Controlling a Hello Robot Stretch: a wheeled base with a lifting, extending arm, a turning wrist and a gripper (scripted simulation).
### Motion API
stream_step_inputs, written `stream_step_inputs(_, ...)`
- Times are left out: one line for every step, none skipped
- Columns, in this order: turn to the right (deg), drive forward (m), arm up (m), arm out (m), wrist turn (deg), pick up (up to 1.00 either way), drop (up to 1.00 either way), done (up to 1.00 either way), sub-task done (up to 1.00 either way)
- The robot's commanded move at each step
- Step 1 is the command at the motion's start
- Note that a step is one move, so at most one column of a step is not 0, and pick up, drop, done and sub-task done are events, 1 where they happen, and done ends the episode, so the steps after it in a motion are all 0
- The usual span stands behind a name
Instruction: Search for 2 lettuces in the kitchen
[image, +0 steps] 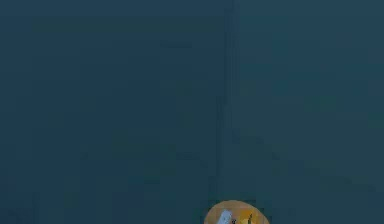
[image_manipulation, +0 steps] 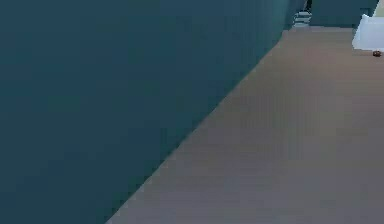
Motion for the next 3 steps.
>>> stream_step_inputs(45.0,0.00,0.00,0.00,0.0,0.00,0.00,0.00,0.00)
stream_step_inputs(45.0,0.00,0.00,0.00,0.0,0.00,0.00,0.00,0.00)
stream_step_inputs(33.0,0.00,0.00,0.00,0.0,0.00,0.00,0.00,0.00)
